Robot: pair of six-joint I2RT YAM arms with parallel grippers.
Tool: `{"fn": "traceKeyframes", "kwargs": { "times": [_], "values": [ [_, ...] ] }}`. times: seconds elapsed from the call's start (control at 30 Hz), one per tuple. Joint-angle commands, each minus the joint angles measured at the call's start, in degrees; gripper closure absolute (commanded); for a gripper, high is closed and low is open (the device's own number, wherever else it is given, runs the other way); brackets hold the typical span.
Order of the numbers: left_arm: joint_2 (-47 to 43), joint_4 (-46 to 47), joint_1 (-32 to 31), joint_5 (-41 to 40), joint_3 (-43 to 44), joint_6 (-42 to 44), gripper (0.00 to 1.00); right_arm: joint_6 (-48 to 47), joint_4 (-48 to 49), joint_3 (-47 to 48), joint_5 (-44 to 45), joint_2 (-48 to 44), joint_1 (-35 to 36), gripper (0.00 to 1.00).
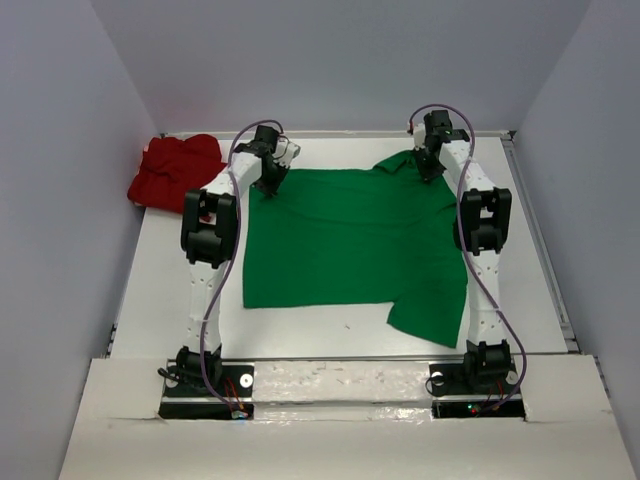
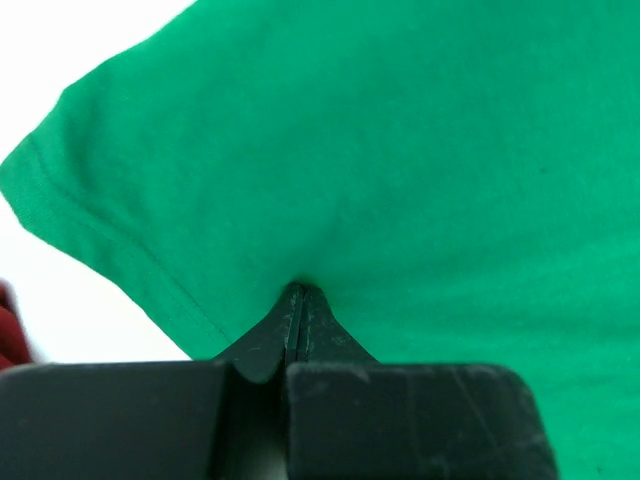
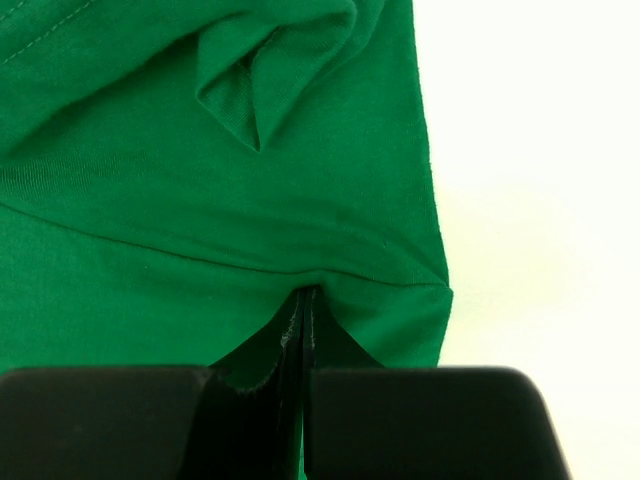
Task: Fold and stack the t-shirts
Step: Flatten out the tshirt
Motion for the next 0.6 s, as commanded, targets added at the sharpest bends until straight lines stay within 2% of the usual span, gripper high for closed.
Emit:
{"fn": "traceKeyframes", "kwargs": {
  "times": [0.0,0.23,0.43,0.57],
  "values": [
    [4.61,-1.28,2.11,0.90,6.88,-1.29,1.00,-0.28,0.56,1.59,-0.41,3.98,-0.89,1.00],
    [12.10,-6.21,5.19,2.67,18.58,-2.17,1.00,-0.90,2.30,4.31,0.03,5.38,-1.42,1.00],
    [11.49,-5.16,5.54,3.63,19.83,-2.96,1.00,-1.51,4.60,10.20,0.65,7.93,-1.42,1.00],
    [10.43,-4.72,5.63,6.00,19.39,-4.27,1.00,-1.78,9.24,10.12,-0.06,8.11,-1.42,1.00]
  ]
}}
